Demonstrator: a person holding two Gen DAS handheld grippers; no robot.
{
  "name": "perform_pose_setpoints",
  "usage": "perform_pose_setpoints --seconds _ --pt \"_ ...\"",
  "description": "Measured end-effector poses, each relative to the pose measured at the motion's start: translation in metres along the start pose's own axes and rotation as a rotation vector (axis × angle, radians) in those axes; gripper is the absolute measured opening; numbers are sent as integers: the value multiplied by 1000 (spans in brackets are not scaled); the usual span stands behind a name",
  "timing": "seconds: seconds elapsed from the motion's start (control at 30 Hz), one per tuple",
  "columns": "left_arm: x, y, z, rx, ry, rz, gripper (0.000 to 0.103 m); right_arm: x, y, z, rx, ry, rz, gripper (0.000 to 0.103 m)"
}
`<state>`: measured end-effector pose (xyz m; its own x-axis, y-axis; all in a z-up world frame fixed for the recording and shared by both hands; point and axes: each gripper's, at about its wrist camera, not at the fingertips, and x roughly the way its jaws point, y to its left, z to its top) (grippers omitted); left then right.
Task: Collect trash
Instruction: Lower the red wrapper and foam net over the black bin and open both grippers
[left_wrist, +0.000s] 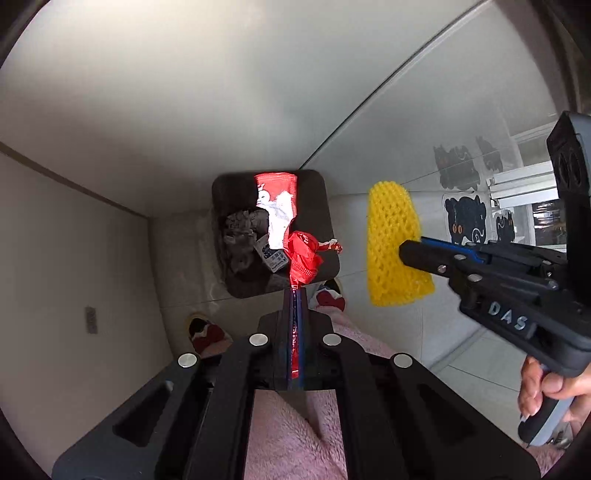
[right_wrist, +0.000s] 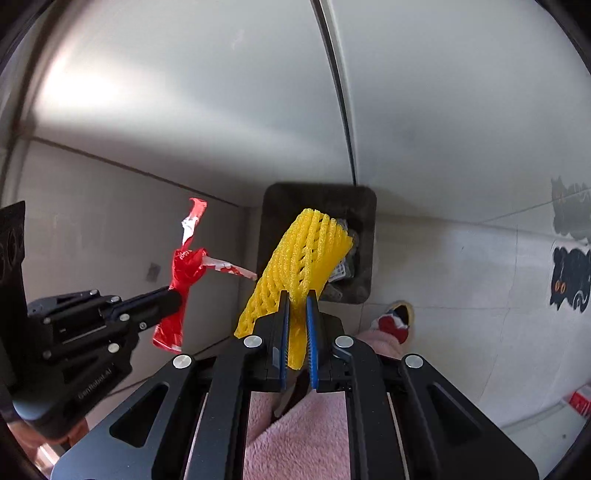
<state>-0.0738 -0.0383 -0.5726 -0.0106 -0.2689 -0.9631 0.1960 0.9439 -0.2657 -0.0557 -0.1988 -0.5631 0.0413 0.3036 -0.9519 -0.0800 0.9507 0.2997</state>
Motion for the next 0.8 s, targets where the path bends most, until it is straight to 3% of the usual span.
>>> perform_pose_setpoints --seconds 0.37,0.63,0.77,0.8 --pt "40 6 18 -16 49 -9 0 44 -12 17 51 54 5 10" --pt "39 6 23 -20 42 -11 1 48 -13 26 73 40 6 13" --pt "35 4 26 -14 31 -6 19 45 -13 33 90 32 5 15" --pt "34 4 26 -13 29 -3 21 43 -12 35 94 28 4 20"
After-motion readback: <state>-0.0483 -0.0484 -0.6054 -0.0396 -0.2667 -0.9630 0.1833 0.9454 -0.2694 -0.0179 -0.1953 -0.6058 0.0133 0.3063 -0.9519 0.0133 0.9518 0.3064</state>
